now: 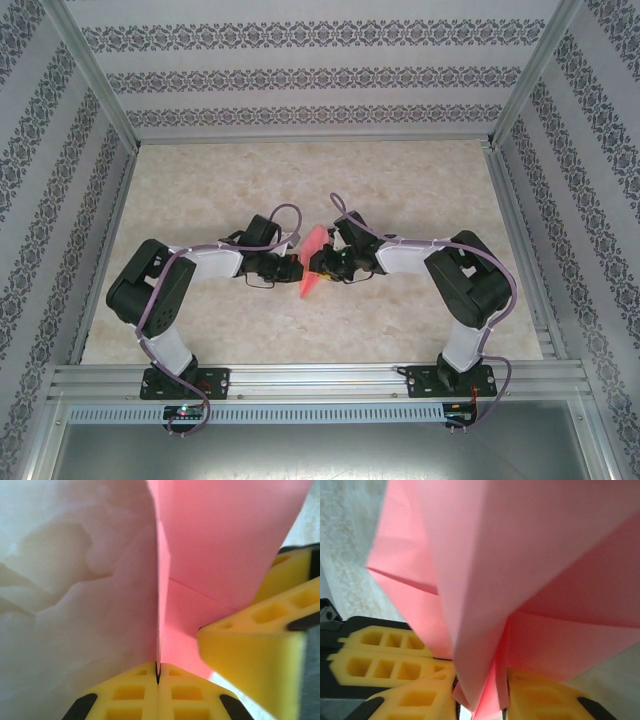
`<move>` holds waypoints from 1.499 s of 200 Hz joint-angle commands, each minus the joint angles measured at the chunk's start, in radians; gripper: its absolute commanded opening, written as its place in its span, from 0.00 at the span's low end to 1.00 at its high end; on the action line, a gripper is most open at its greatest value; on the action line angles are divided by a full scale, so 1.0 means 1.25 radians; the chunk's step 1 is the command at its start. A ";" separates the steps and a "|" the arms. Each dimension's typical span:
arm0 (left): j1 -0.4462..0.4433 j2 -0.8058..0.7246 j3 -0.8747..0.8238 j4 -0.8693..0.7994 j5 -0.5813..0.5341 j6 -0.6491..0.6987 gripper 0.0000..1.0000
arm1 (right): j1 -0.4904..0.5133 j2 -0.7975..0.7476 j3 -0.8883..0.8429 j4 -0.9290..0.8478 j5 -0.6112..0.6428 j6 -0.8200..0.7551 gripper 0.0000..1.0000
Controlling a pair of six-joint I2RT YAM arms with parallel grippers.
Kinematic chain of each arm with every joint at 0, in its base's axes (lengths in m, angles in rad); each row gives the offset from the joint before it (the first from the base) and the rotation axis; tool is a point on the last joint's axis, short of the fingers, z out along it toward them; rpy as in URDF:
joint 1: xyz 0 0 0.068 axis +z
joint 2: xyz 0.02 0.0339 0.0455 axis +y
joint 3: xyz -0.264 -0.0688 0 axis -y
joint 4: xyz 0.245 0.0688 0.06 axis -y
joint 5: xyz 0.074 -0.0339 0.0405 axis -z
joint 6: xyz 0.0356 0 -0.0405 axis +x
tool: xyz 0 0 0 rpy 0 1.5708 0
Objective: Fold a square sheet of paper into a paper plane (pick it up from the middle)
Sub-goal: Move the paper to the center of the table.
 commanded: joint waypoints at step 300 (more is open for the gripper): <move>0.044 0.000 -0.064 0.251 0.130 -0.310 0.10 | 0.051 -0.007 0.069 -0.134 0.124 -0.057 0.00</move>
